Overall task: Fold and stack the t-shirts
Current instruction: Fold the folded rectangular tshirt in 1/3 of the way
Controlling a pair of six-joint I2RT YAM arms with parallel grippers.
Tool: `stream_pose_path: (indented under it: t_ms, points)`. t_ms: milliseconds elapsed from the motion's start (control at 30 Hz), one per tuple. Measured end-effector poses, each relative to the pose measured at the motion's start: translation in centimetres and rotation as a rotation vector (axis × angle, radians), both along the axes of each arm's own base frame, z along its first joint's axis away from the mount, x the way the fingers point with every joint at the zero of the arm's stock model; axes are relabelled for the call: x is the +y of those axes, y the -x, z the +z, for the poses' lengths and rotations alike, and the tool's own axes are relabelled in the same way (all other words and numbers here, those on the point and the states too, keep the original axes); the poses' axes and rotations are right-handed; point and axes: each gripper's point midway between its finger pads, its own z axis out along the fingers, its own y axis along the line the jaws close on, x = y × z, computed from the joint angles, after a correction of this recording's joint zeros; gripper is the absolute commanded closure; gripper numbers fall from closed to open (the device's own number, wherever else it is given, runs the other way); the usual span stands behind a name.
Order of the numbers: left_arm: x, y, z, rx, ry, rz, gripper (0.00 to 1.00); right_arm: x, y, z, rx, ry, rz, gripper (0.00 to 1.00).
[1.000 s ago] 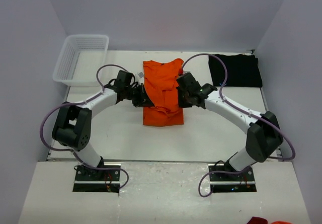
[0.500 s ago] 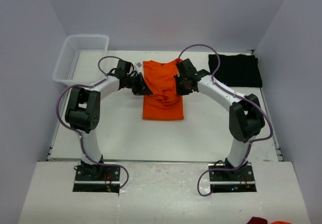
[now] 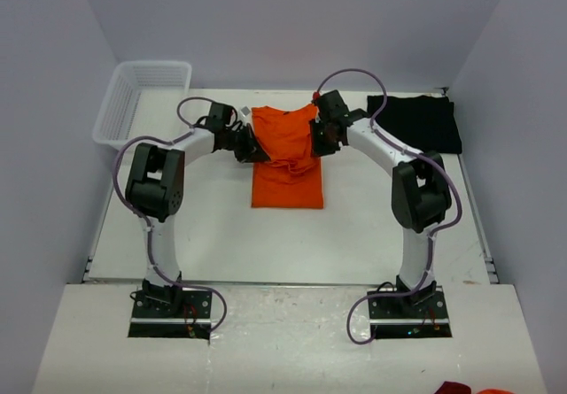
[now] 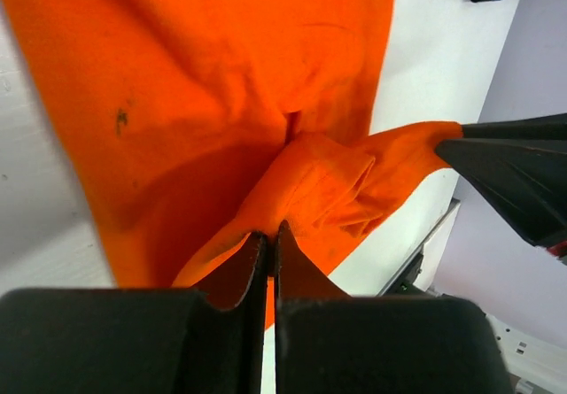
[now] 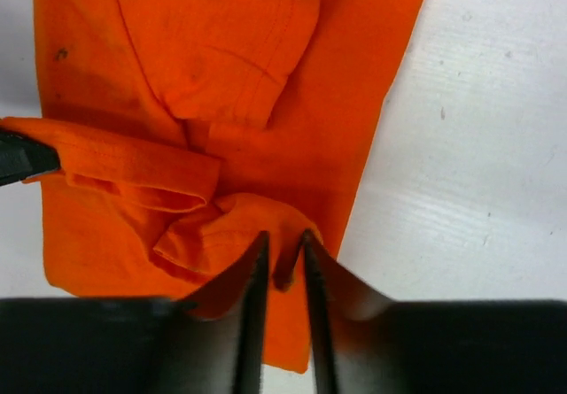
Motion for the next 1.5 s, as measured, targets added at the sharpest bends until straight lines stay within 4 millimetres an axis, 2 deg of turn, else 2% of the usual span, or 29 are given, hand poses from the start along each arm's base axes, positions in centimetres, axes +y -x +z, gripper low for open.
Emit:
stream_pose_path:
  t_ms: [33,67,167,267,333,433,467,533,633,700,767,867,933,1033,1167,1267,1500]
  points:
    - [0.0,0.0,-0.4,0.008,-0.001,0.0,0.96,0.0,-0.4,-0.2,0.002,-0.002,0.002,0.65]
    - [0.0,-0.1,-0.9,0.02,-0.001,0.003,0.8,-0.1,-0.7,-0.4,0.005,-0.002,0.004,0.51]
    - [0.1,-0.5,-1.8,0.032,-0.019,0.014,0.6,-0.2,-1.6,-1.0,0.009,0.003,0.017,0.41]
    - [1.2,-2.0,-2.1,-0.016,-0.099,0.046,0.56,-0.3,-3.4,-1.0,-0.013,0.007,0.02,0.34]
    - [2.1,-3.9,-1.3,-0.094,-0.167,0.075,0.54,-0.6,-4.7,-0.6,-0.038,0.012,0.011,0.32]
    - [4.1,-5.6,1.2,-0.225,-0.274,0.137,0.5,-1.5,-5.8,0.5,-0.077,0.026,-0.006,0.28]
    - [4.7,-5.6,2.4,-0.262,-0.292,0.156,0.5,-1.8,-5.9,0.8,-0.086,0.033,-0.012,0.24]
    - [5.4,-5.3,5.6,-0.345,-0.306,0.183,0.48,-2.4,-5.5,1.2,-0.092,0.04,-0.022,0.23]
    - [5.1,-5.2,9.9,-0.449,-0.258,0.185,0.48,-2.9,-4.0,2.0,-0.086,0.039,-0.019,0.22]
    - [4.3,-5.4,10.6,-0.469,-0.219,0.16,0.5,-3.1,-3.1,2.5,-0.087,0.033,-0.018,0.23]
    - [3.6,-5.8,9.5,-0.446,-0.2,0.132,0.51,-3.3,-2.2,2.9,-0.085,0.029,-0.018,0.23]
    - [3.0,-5.9,5.4,-0.363,-0.208,0.096,0.52,-3.4,-0.8,3.0,-0.076,0.014,-0.018,0.23]
    - [3.0,-5.2,2.1,-0.287,-0.233,0.073,0.52,-3.5,0.3,3.0,-0.062,-0.002,-0.021,0.23]
    - [3.2,-4.5,-0.7,-0.223,-0.26,0.053,0.52,-3.6,2.0,3.2,-0.046,-0.027,-0.022,0.23]
    - [3.3,-4.3,-1.3,-0.214,-0.268,0.041,0.53,-3.9,3.4,3.8,-0.049,-0.047,-0.028,0.23]
    - [3.0,-4.3,-1.2,-0.225,-0.26,0.031,0.53,-3.8,3.5,4.0,-0.057,-0.061,-0.028,0.23]
    - [2.5,-4.4,-2.8,-0.211,-0.24,0.011,0.53,-3.8,3.9,3.1,-0.042,-0.066,-0.031,0.23]
